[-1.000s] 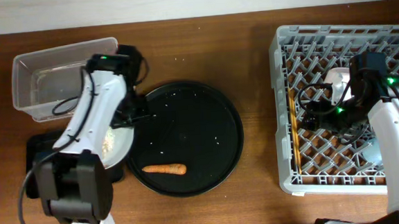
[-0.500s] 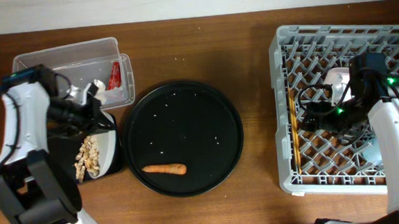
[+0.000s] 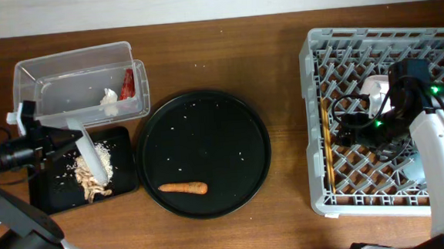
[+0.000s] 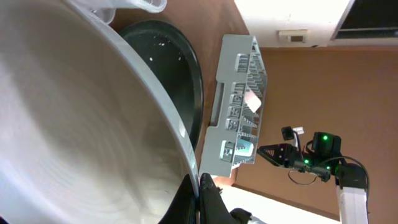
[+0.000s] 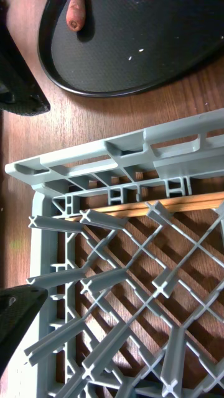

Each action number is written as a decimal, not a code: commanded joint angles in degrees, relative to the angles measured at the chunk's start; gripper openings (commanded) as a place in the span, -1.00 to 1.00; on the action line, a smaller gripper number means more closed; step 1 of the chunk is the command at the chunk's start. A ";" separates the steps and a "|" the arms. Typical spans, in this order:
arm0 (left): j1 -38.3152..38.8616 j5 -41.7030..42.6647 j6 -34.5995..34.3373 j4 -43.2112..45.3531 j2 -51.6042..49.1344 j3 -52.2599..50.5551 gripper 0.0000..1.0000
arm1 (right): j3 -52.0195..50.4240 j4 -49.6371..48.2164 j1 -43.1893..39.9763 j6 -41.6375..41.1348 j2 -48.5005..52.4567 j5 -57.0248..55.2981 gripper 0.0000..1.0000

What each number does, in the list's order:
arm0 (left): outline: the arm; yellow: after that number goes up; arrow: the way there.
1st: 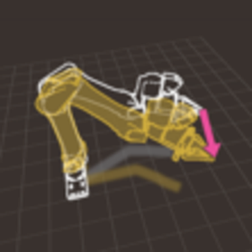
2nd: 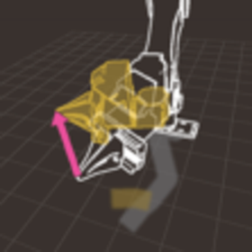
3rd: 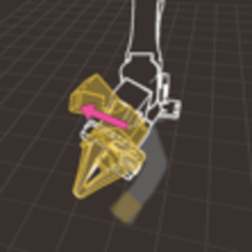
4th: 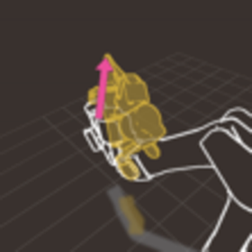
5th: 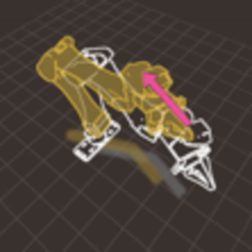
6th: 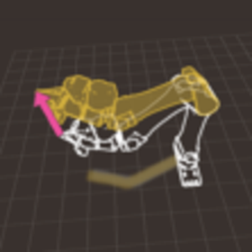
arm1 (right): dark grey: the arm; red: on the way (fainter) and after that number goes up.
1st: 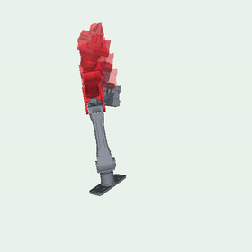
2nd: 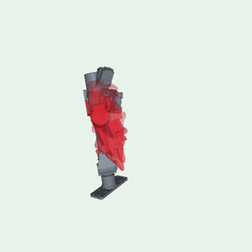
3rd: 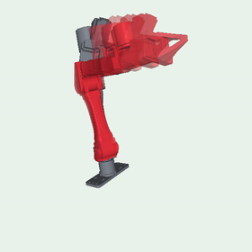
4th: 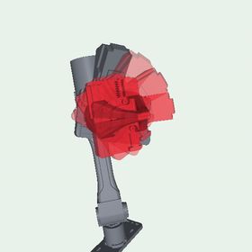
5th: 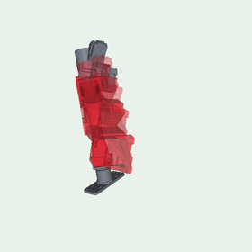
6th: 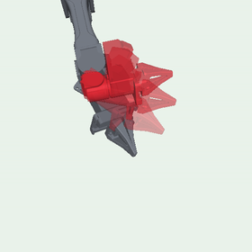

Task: Sort waste into correct bins and load items into the dishwasher rack
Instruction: 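Bring the emptied white plate back over the round tray with the left gripper, then grasp the white plate rim with the right gripper, then carry the white plate right and stand it upright in the dish rack, then reach the left gripper to the carrot on the round tray and grasp it, then carry the carrot left and drop it onto the black tray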

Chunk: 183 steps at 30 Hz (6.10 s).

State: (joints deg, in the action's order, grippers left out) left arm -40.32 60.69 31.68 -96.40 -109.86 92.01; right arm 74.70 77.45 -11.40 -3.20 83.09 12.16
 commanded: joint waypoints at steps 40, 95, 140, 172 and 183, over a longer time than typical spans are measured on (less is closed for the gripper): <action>78.07 -50.40 -37.48 35.93 -5.51 -0.07 -0.95 | 0.94 1.05 -0.26 0.48 -0.39 0.72 0.74; 40.04 -49.13 -37.46 18.10 18.05 2.64 0.98 | 17.70 -14.53 14.88 -5.35 3.30 -47.25 -0.92; 63.52 -45.51 -99.49 48.19 17.97 -39.54 0.98 | 12.94 1.25 9.84 -8.61 0.15 -16.83 0.88; 20.61 -65.48 -79.52 58.42 35.47 -42.07 -0.49 | 12.94 1.27 9.84 -8.61 0.15 -16.85 0.88; 8.48 -66.53 -79.52 60.65 18.23 -42.01 -0.24 | 12.94 1.25 9.84 -8.61 0.15 -16.85 0.88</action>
State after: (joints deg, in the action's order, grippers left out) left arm -31.64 -5.19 -48.75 -36.36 -91.00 49.32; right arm 87.53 78.67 -1.15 -11.81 83.31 -4.82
